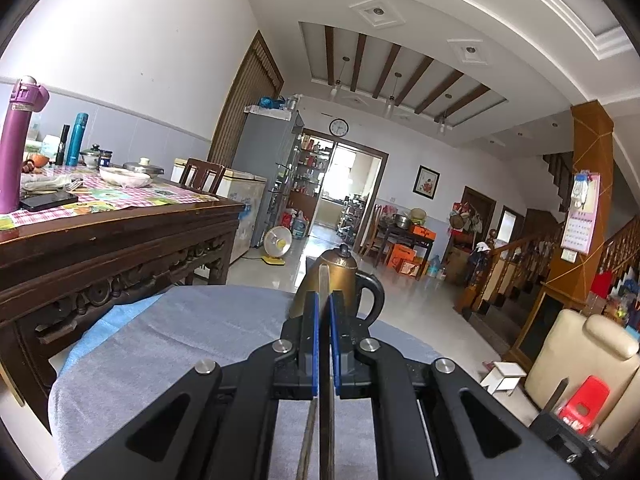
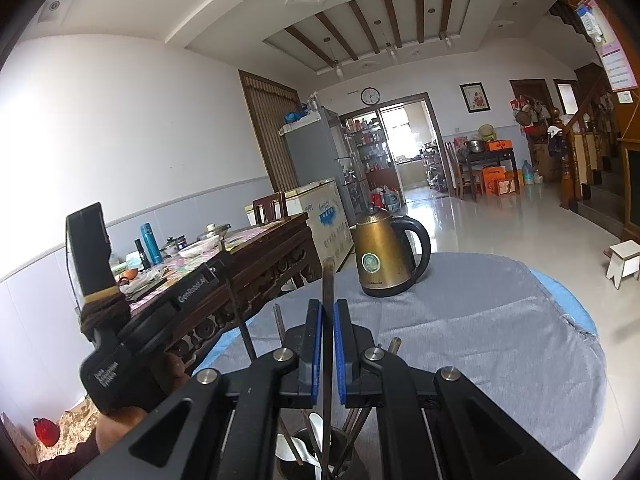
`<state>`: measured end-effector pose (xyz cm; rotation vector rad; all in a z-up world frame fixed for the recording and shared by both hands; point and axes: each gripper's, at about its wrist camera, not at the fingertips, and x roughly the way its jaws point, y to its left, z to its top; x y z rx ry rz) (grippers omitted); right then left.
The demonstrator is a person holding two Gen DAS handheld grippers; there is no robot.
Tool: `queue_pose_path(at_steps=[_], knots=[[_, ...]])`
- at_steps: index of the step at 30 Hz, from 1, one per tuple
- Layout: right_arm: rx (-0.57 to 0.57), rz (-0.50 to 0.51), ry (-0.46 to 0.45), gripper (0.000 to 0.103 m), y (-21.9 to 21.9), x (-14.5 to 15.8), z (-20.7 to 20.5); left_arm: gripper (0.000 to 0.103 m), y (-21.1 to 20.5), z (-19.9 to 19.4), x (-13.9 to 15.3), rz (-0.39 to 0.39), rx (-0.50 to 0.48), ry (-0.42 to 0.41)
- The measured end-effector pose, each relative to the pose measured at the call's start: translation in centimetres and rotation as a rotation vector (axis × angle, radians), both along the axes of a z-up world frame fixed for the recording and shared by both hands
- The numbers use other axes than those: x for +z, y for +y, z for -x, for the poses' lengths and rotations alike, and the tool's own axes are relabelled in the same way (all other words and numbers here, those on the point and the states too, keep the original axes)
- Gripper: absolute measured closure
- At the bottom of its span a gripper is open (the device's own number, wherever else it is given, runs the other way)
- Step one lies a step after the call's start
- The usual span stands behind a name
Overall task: Organize utensils
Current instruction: 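Lower the chopstick into the cup and open the left gripper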
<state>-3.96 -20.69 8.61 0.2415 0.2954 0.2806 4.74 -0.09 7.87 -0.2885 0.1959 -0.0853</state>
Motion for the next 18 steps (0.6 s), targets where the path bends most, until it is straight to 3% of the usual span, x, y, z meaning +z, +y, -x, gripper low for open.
queue_pose_path(at_steps=[18], knots=[[0.012, 0.018, 0.060, 0.096, 0.6, -1.5, -0.7, 0.098, -1.0, 1.0, -3.4, -0.054, -0.012, 0.067]])
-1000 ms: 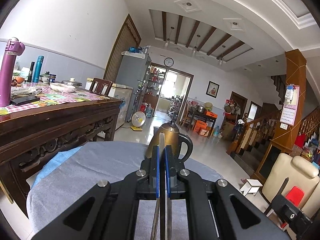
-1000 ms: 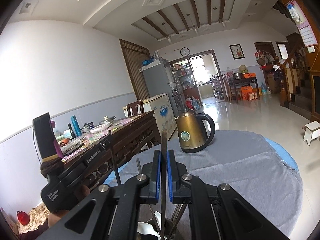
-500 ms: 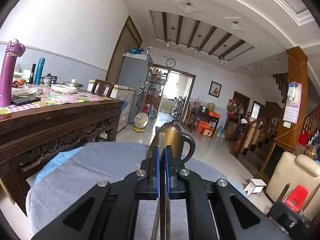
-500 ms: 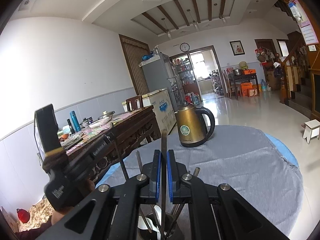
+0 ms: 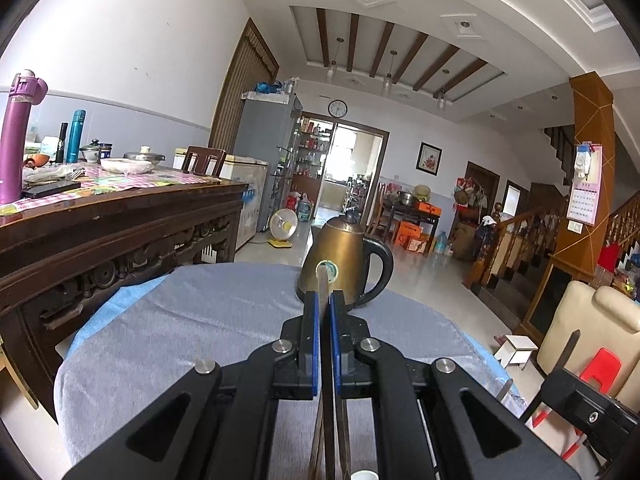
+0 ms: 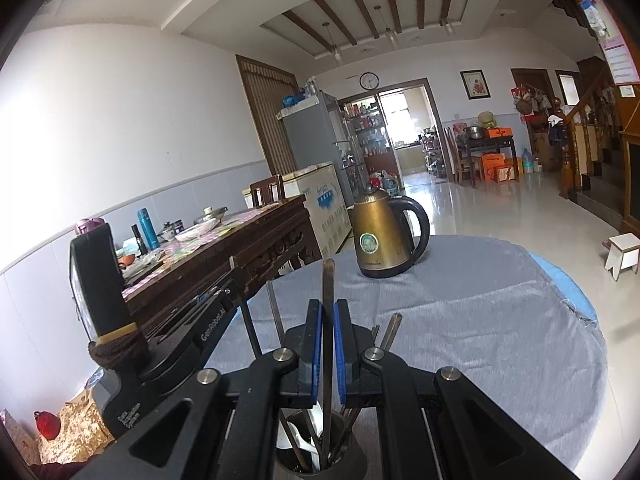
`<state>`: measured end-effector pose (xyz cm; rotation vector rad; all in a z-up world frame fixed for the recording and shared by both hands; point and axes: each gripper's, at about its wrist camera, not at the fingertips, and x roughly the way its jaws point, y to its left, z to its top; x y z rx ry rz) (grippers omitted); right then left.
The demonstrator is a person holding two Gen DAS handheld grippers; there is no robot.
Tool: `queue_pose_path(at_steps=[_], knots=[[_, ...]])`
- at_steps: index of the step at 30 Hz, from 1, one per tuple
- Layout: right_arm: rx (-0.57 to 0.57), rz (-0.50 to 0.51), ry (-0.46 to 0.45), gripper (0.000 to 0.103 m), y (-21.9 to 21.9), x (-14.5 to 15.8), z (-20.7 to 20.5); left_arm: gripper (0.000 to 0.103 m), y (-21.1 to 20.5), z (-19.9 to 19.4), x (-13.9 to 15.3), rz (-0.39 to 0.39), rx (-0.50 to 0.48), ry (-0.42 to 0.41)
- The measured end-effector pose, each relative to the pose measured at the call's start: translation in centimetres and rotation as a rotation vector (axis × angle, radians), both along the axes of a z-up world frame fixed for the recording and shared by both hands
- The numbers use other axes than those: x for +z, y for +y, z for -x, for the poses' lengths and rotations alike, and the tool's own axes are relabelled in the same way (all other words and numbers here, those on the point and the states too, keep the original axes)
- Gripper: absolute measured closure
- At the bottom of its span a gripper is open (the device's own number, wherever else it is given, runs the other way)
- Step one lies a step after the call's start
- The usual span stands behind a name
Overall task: Organize utensils
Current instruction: 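Lower the chopstick into the cup and open the left gripper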
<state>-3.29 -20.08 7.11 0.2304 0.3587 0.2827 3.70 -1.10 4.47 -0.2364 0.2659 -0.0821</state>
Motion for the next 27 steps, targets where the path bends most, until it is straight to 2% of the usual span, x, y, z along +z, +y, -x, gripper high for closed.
queue_pose_path(at_steps=[10, 27], knots=[[0.013, 0.016, 0.031, 0.096, 0.5, -1.0, -0.2, 0.097, 0.9, 1.0, -0.6, 0.001, 0.001, 0.010], [0.018, 0.025, 0.088, 0.095, 0.4, -2.4, 0.0, 0.094, 0.9, 1.5, -2.0, -0.075, -0.009, 0.082]])
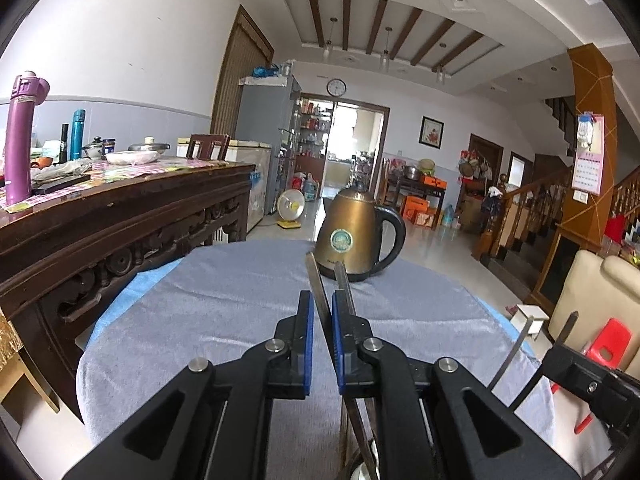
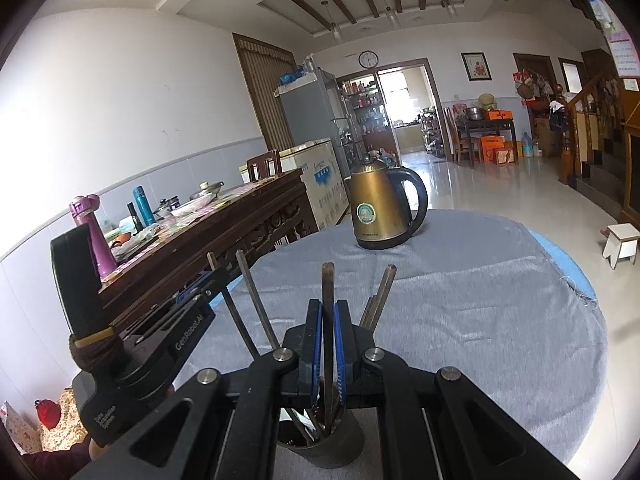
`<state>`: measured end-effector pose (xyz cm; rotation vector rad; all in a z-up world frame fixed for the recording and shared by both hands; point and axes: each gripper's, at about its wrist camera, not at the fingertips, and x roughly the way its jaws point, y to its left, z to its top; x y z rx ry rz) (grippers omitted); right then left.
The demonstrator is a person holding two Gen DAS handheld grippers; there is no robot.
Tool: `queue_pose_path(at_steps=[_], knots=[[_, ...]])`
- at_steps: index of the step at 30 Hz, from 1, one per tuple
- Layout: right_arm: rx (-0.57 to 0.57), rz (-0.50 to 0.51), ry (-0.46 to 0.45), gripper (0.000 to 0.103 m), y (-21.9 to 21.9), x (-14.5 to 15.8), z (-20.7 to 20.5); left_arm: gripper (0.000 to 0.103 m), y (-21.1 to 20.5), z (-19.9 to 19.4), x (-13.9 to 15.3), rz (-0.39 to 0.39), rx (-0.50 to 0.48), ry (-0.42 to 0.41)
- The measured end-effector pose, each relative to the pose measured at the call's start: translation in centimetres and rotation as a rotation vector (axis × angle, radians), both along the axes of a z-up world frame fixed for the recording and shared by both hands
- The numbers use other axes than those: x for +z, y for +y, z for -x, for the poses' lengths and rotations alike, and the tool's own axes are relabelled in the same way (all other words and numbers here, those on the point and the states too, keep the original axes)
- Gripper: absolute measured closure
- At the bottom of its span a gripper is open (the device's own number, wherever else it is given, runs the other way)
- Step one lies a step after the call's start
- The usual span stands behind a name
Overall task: Organize utensils
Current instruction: 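Lower the chopstick into the cup and open the left gripper, then move the left gripper down to a dark chopstick on the cloth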
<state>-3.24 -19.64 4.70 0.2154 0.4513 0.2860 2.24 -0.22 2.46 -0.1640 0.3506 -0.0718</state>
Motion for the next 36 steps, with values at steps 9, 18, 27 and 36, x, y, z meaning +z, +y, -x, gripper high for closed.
queue_pose_path(at_steps=[9, 18, 27, 36], knots=[[-0.010, -0.057, -0.051, 0.040, -1.0, 0.6, 0.9, 0.041, 0.5, 1.6, 0.5, -0.036, 0.012, -0.034], [-0.109, -0.110, -0.055, 0.040, -3.6, 0.8, 0.9, 0.026, 3.4, 2.0, 1.0, -0.005, 0.074, -0.036], [-0.200, -0.194, -0.062, 0.040, -7.5, 0.9, 1.3, 0.019, 7.4, 1.1, 0.3, 0.046, 0.163, 0.018], [-0.258, -0.216, 0.003, 0.040, -9.3, -0.3, 0.5, 0.019, 9.5, -1.0, -1.8, -0.061, 0.290, 0.143]])
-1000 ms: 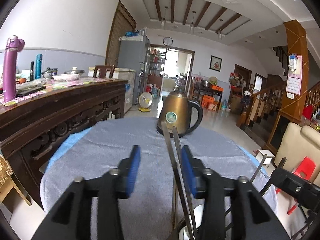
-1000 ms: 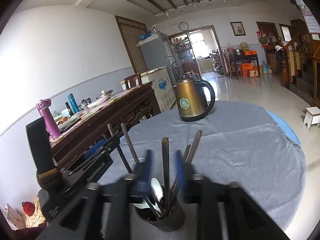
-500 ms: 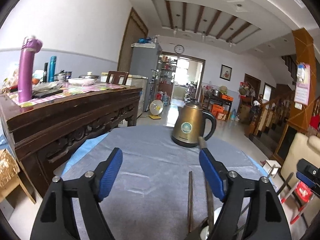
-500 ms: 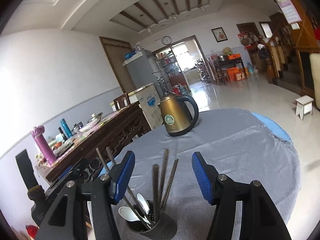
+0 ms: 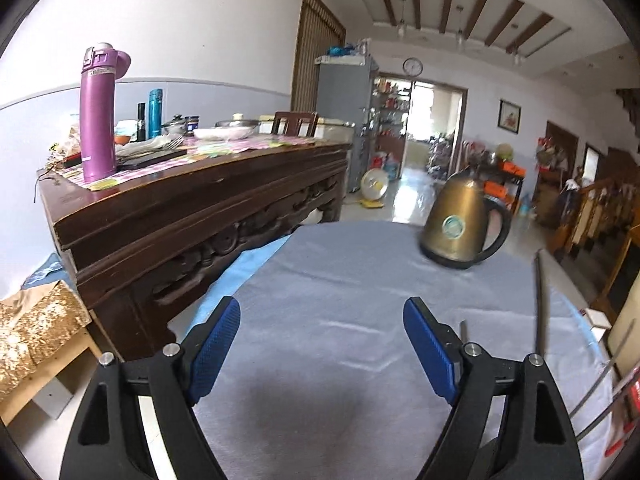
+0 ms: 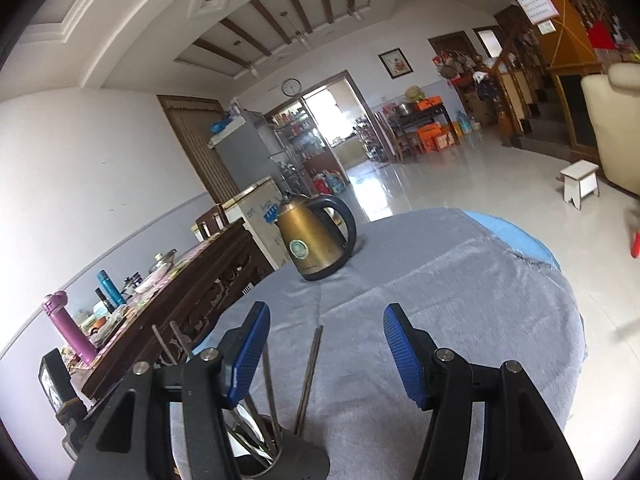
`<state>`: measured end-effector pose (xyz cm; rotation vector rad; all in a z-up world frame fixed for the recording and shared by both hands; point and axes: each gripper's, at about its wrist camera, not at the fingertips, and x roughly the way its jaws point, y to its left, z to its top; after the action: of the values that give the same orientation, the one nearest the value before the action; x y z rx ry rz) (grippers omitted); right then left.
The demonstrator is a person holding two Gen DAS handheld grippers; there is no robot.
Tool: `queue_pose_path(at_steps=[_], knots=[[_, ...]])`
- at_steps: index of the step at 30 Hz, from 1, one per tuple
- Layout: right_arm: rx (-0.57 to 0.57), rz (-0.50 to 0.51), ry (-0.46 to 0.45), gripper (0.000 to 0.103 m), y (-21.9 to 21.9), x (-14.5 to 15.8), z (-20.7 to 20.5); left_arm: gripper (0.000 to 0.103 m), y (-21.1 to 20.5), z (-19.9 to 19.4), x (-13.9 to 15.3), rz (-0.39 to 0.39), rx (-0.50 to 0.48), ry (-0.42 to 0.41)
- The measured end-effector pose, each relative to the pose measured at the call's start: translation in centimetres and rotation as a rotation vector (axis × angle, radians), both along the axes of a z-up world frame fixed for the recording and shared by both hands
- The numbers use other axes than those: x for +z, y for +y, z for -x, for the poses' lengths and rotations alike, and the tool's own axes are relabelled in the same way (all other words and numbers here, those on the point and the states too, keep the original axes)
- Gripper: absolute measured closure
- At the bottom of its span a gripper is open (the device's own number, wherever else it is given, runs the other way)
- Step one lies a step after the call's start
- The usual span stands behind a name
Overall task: Organize utensils
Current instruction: 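Move the left gripper down to a dark chopstick on the cloth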
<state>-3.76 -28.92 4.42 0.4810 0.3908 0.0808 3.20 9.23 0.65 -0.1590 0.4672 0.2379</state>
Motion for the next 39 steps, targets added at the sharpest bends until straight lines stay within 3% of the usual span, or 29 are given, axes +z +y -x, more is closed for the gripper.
queue_pose_path(at_steps=[22, 39], knots=[[-0.048, -0.059, 0.193, 0.041, -1.6, -4.8, -3.2, 0.019, 0.4, -2.0, -2.7, -0.038, 0.017, 0.142], [-0.003, -0.129, 0.344, 0.041, -1.8, -9.5, -6.8, 0.019, 0.2, -4.7, -5.4, -0.049, 0.015, 0.254]])
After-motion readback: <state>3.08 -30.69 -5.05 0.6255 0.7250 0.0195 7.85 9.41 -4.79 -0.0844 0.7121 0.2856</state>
